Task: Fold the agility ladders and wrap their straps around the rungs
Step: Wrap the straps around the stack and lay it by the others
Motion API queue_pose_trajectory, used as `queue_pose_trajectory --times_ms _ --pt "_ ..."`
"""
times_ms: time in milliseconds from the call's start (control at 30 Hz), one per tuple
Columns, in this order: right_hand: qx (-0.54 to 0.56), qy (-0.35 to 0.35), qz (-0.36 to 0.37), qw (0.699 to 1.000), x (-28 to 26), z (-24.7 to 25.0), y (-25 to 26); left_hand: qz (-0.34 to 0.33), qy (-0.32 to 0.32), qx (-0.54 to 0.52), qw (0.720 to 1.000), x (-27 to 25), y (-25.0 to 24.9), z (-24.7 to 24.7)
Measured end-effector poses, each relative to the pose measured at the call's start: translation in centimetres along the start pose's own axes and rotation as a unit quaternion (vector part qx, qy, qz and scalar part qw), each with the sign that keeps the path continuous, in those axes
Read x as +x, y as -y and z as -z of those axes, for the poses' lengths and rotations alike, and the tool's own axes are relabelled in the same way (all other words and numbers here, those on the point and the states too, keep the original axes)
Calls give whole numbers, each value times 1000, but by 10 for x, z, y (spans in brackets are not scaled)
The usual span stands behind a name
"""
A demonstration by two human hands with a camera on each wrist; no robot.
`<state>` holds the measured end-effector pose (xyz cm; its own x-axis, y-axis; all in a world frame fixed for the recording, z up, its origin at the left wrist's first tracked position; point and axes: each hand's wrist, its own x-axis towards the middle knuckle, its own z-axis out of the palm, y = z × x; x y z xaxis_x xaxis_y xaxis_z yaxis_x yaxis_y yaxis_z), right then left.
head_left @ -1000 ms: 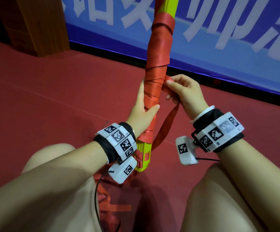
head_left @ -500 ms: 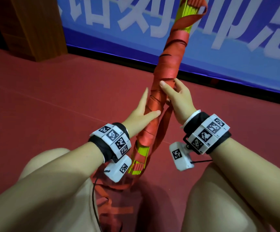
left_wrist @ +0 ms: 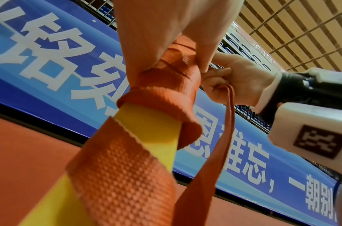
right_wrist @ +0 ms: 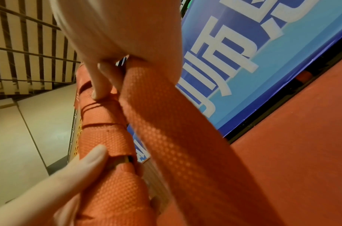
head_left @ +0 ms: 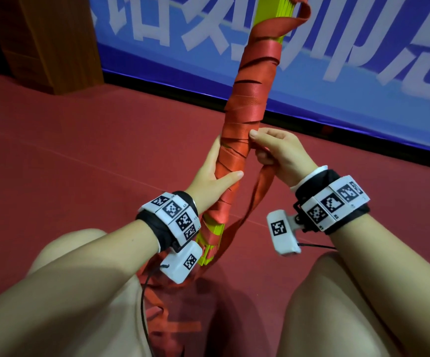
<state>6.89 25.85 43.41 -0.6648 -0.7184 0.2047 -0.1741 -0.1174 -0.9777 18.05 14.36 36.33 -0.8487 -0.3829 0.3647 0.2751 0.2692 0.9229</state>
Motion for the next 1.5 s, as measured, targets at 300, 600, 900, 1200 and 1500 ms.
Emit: queue_pose_trajectory --times_ms 300,600,900,1200,1500 --pt "-59 -114 37 991 -3 -10 -6 20 -77 45 996 0 6 -11" --pt "-94 -127 119 980 -6 -30 -22 35 -48 33 998 -1 -2 -8" --pt "73 -77 114 988 -5 -21 -14 41 48 -41 997 -3 -7 1" --pt "114 -65 73 989 -1 -15 -12 8 53 -46 997 -1 -9 4" --pt "-66 -117 49 990 0 -1 -5 -23 -23 64 997 2 -12 7"
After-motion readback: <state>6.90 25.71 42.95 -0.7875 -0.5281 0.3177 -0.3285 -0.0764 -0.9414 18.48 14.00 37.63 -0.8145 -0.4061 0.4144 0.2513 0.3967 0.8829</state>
